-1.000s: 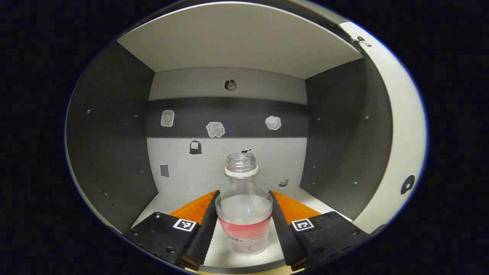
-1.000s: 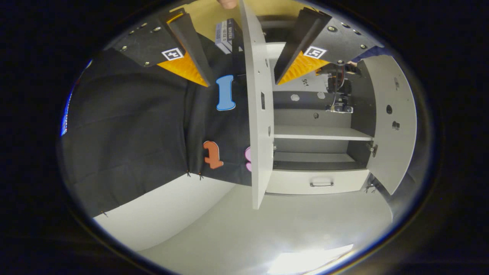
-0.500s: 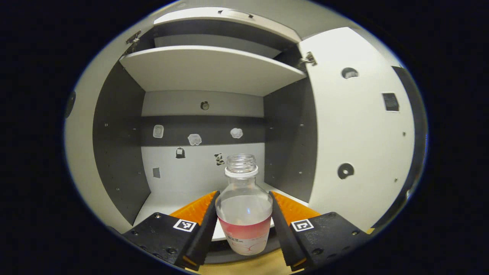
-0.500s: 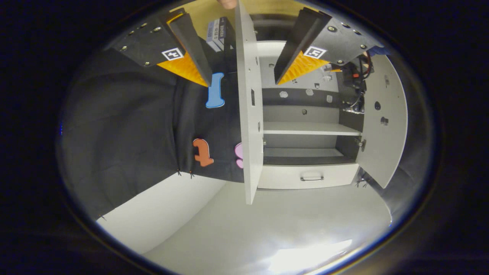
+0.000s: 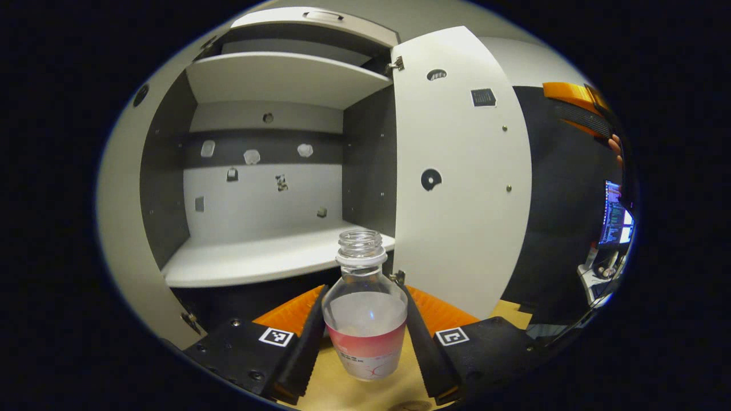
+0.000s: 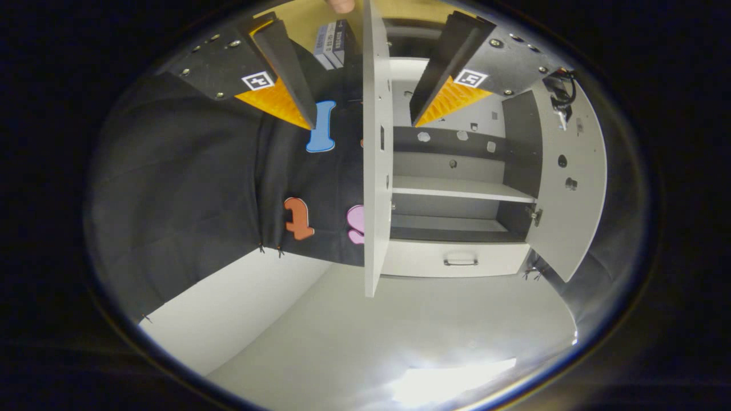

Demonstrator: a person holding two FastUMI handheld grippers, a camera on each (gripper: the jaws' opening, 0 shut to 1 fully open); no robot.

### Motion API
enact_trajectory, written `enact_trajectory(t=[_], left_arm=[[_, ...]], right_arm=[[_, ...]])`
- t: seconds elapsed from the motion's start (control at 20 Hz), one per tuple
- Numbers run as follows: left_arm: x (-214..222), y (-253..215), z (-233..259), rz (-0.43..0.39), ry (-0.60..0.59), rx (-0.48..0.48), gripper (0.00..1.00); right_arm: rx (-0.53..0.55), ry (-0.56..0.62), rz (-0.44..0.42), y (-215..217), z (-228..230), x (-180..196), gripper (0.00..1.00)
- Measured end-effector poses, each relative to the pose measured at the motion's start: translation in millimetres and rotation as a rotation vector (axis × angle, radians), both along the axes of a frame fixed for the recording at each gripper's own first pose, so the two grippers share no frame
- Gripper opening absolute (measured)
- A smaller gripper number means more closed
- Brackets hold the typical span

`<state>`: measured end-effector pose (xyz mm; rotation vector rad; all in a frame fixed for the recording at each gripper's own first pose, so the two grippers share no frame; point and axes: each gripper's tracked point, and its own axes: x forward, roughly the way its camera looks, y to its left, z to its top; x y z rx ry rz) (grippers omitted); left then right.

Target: Grasp the bottle in the cabinet with the left hand and place it on the coaster, then close the right door with the right hand and the left door with the left hand.

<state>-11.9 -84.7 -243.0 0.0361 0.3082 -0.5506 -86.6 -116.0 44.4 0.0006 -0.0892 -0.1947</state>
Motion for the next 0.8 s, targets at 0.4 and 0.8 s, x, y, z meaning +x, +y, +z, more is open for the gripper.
enact_trajectory(t=[0.4,0.8], left_arm=[[-66.2,8.8,-119.6,0.003,0.285,-0.043,0.76],[-101.1,6.9,-177.1,0.010,0.416,0.003,0.79]], right_arm=[[-0.019,-0.016,0.004,-2.2,6.5,0.1,0.98],[-0.037,-0.013,-0.021,-4.0,7.0,-7.0,0.97]])
